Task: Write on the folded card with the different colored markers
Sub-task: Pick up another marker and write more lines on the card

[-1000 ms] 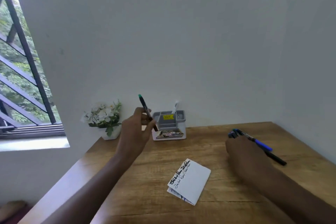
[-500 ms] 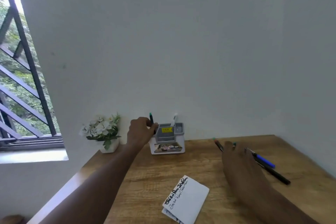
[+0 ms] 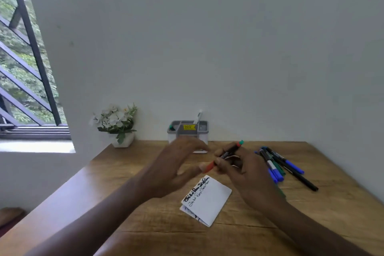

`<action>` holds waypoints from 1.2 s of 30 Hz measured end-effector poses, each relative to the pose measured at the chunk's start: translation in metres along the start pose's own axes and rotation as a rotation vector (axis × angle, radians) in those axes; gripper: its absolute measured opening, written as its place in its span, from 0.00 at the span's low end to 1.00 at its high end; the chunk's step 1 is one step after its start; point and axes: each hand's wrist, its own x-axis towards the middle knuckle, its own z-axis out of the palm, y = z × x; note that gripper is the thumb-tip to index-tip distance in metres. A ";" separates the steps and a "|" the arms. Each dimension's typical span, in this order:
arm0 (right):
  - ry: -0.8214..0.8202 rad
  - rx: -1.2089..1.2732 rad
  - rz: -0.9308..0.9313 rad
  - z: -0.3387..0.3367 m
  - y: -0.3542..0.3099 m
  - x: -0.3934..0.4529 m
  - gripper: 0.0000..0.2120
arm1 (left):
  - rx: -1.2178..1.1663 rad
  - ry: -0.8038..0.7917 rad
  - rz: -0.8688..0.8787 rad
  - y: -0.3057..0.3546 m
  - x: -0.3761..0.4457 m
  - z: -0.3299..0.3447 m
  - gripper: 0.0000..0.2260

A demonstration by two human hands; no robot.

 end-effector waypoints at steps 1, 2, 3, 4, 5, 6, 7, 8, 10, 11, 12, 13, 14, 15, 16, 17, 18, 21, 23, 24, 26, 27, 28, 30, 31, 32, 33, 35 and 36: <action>-0.009 0.011 -0.012 0.003 -0.001 -0.002 0.04 | 0.001 -0.054 0.024 0.005 0.000 0.006 0.18; -0.013 0.013 -0.019 0.005 -0.003 -0.004 0.05 | -0.020 -0.077 0.011 0.006 0.000 0.011 0.18; -0.005 0.024 -0.023 0.007 -0.003 -0.005 0.05 | -0.058 -0.085 -0.014 0.006 0.001 0.016 0.17; 0.011 0.037 -0.027 0.007 -0.003 -0.005 0.06 | -0.095 -0.085 -0.028 0.005 0.002 0.018 0.16; 0.023 0.041 -0.026 0.008 -0.003 -0.004 0.08 | -0.115 -0.078 -0.036 0.003 0.001 0.020 0.16; 0.027 0.047 -0.028 0.008 -0.002 -0.004 0.09 | -0.119 -0.065 -0.033 0.002 -0.001 0.022 0.16; 0.024 0.059 -0.031 0.009 -0.002 -0.004 0.11 | -0.125 -0.055 -0.031 0.002 -0.004 0.024 0.15; 0.016 0.074 -0.035 0.010 -0.003 -0.004 0.11 | -0.133 -0.049 -0.034 0.002 -0.008 0.027 0.12; 0.021 0.078 -0.053 0.013 -0.004 -0.007 0.08 | -0.133 -0.055 -0.045 0.006 -0.015 0.032 0.06; 0.018 0.076 -0.056 0.015 -0.004 -0.008 0.08 | -0.144 -0.059 -0.062 0.008 -0.017 0.034 0.07; 0.008 0.079 -0.058 0.018 -0.005 -0.010 0.08 | -0.165 -0.064 -0.077 0.009 -0.019 0.037 0.11; -0.007 0.086 -0.059 0.019 -0.006 -0.011 0.08 | -0.196 -0.080 -0.089 0.009 -0.020 0.037 0.13; -0.021 0.095 -0.068 0.020 -0.006 -0.011 0.07 | -0.226 -0.106 -0.106 0.010 -0.020 0.035 0.15; -0.033 0.105 -0.080 0.021 -0.008 -0.012 0.05 | -0.254 -0.133 -0.124 0.010 -0.021 0.032 0.16; -0.051 0.118 -0.102 0.022 -0.011 -0.013 0.05 | -0.272 -0.157 -0.134 0.010 -0.021 0.029 0.15; -0.066 0.135 -0.122 0.024 -0.015 -0.014 0.05 | -0.271 -0.171 -0.127 0.009 -0.022 0.027 0.14; -0.076 0.146 -0.143 0.025 -0.017 -0.015 0.05 | -0.253 -0.169 -0.104 0.009 -0.022 0.025 0.13; -0.076 0.117 -0.178 0.028 -0.021 -0.019 0.04 | -0.161 -0.116 -0.068 0.008 -0.023 0.027 0.13; -0.060 0.124 -0.175 0.029 -0.021 -0.019 0.04 | -0.099 -0.074 -0.075 0.004 -0.023 0.031 0.16; -0.058 0.139 -0.171 0.029 -0.020 -0.020 0.05 | -0.086 -0.060 -0.081 0.003 -0.023 0.032 0.16; -0.058 0.162 -0.170 0.027 -0.021 -0.019 0.07 | -0.078 -0.049 -0.087 0.002 -0.022 0.030 0.17; -0.068 0.173 -0.170 0.026 -0.022 -0.019 0.07 | -0.085 -0.051 -0.088 0.002 -0.022 0.029 0.18; -0.069 0.187 -0.177 0.025 -0.023 -0.018 0.07 | -0.101 -0.058 -0.091 0.003 -0.022 0.027 0.18; 0.003 0.241 -0.175 0.018 -0.027 -0.015 0.07 | -0.122 -0.077 -0.122 -0.002 -0.024 0.022 0.20; 0.076 0.286 -0.142 0.013 -0.028 -0.011 0.09 | -0.126 -0.090 -0.153 -0.007 -0.026 0.018 0.20; 0.148 0.351 -0.096 0.006 -0.029 -0.007 0.12 | -0.130 -0.105 -0.182 -0.015 -0.029 0.014 0.18; 0.197 0.427 -0.048 0.001 -0.031 -0.002 0.15 | -0.137 -0.130 -0.193 -0.024 -0.032 0.010 0.15; 0.200 0.568 0.058 -0.004 -0.030 0.003 0.17 | -0.144 -0.243 -0.163 -0.036 -0.037 0.005 0.12; 0.176 0.621 0.122 -0.002 -0.028 0.003 0.17 | -0.132 -0.322 -0.144 -0.039 -0.038 0.004 0.13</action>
